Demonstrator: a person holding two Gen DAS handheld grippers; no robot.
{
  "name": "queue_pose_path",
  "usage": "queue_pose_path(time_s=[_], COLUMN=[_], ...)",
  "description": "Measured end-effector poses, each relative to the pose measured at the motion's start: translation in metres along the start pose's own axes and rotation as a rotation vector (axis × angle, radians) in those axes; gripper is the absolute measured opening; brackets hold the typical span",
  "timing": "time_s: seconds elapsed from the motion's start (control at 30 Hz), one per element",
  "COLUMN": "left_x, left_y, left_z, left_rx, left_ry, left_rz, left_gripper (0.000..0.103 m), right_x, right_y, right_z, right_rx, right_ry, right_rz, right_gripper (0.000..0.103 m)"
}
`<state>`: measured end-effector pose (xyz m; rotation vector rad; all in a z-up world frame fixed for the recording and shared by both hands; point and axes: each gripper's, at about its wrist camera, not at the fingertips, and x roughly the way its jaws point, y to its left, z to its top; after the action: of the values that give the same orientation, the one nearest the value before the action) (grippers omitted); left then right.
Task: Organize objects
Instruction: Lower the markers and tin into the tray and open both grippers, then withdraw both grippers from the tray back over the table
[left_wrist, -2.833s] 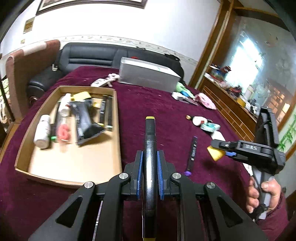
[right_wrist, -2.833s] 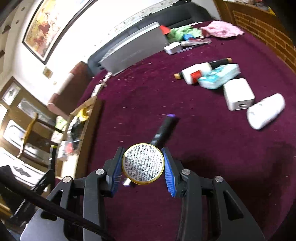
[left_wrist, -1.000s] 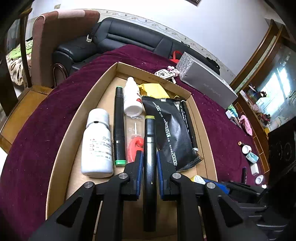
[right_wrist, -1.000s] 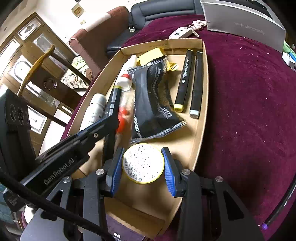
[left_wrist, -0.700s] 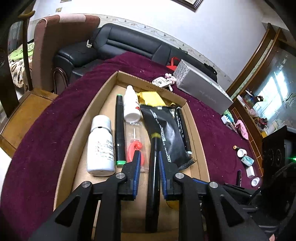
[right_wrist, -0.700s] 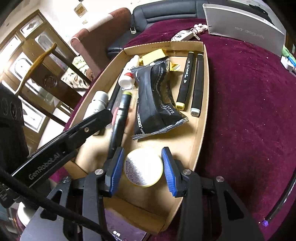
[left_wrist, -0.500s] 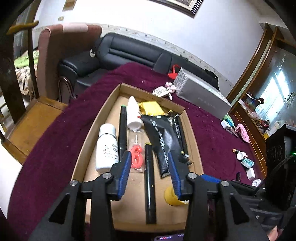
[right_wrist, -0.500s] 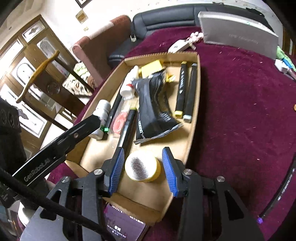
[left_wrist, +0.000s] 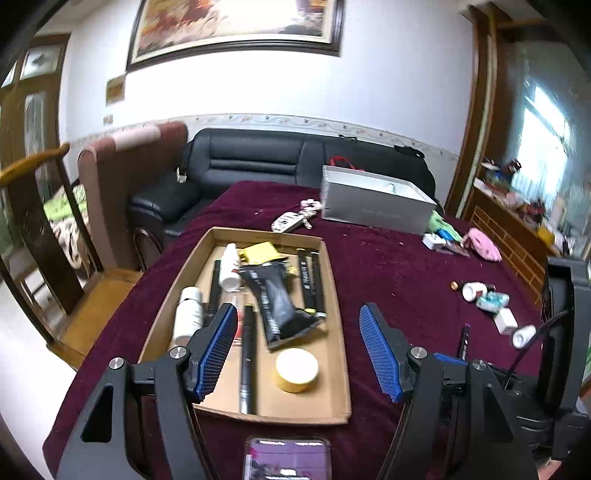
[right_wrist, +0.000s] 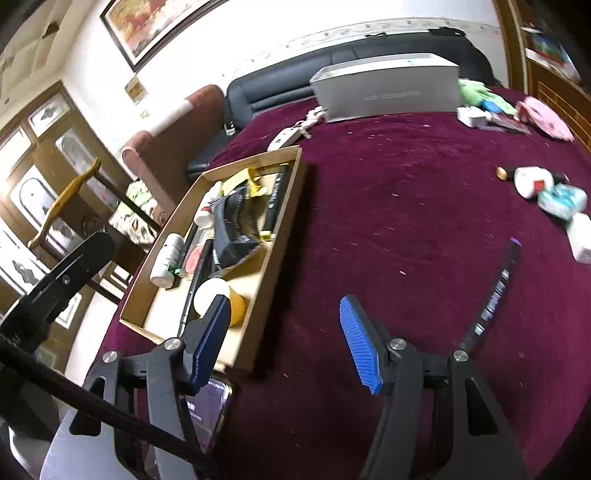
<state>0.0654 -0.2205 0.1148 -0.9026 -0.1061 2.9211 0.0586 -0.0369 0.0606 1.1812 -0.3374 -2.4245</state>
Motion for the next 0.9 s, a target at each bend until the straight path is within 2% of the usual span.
queue_pose_path(time_s=[0.2, 0.3, 0.9], left_x=[-0.006, -0.009, 0.006], left_y=[-0.038, -0.054, -0.110], left_z=[-0.006, -0.008, -0.018], left_rx=[0.070, 0.100, 0.186], left_ry=[0.026, 0.030, 0.094], left_rz=[0.002, 0.006, 0.003], left_gripper=[0.063, 0.063, 0.063], right_x=[-0.019, -0.029, -0.060], right_y=[-0.022, -0.032, -0.090], right_z=[-0.006, -0.007, -0.008], right_rx=[0.037, 0.045, 0.128], right_ry=[-0.038, -0.060, -0.103], right_rz=[-0.012, -0.024, -0.067], right_gripper=[0.062, 0.066, 0.067])
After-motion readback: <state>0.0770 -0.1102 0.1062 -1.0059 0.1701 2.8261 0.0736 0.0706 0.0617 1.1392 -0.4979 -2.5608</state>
